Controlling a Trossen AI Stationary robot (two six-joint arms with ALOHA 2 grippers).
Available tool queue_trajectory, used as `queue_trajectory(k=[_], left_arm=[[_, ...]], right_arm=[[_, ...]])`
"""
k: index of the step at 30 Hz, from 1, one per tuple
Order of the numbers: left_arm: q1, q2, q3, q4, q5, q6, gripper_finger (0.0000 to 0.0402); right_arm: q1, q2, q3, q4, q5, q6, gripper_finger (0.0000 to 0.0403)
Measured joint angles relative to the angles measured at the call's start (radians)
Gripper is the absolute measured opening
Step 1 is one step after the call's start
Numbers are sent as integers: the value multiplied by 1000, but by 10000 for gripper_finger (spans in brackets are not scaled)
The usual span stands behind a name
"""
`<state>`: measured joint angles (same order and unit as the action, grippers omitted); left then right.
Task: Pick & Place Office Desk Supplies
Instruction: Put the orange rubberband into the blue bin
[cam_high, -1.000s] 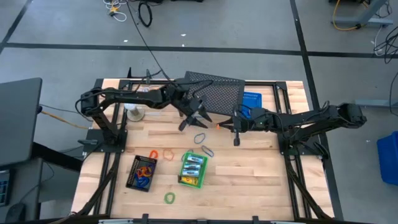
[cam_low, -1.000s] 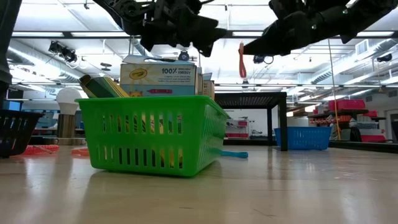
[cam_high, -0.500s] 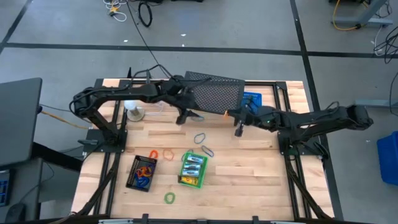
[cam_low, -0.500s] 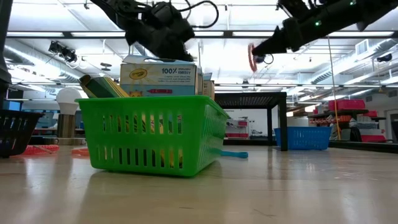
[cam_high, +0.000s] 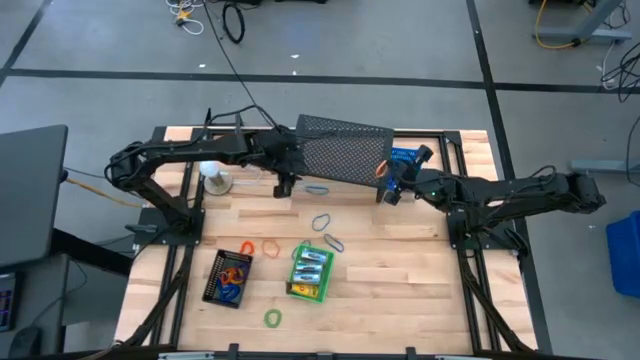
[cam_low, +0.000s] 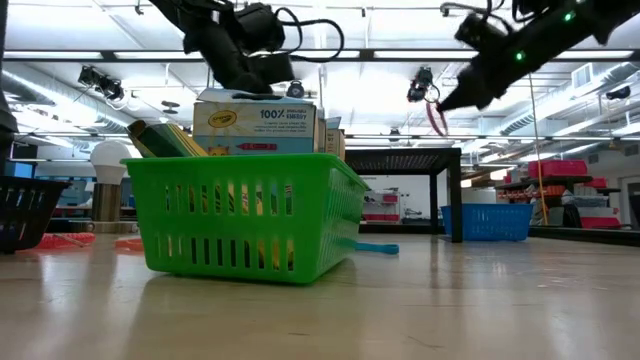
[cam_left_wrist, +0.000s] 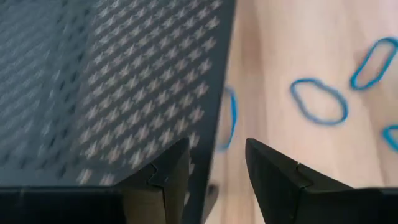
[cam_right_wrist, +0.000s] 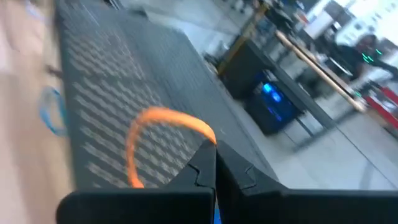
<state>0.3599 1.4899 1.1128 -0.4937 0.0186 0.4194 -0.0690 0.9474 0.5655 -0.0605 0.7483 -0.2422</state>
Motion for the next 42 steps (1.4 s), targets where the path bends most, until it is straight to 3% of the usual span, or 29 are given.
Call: queue_trajectory(k=[9, 19, 25, 31, 42], left_arm=[[0, -139, 0, -120, -168, -47, 166], [0, -189, 0, -149, -176, -77, 166], [0, -189, 0, -151, -179, -96, 166], [0, -189, 0, -156, -243, -107, 166], [0, -189, 0, -162, -248, -117, 166]], right_arm=[[-92, -2, 0, -101, 87, 55, 0], [-237, -2, 0, -251, 79, 165, 0], [-323, -2, 0, -306, -93, 225, 0], [-382, 1, 0, -335, -195, 239, 0], [-469, 10, 0, -430, -343, 258, 0]])
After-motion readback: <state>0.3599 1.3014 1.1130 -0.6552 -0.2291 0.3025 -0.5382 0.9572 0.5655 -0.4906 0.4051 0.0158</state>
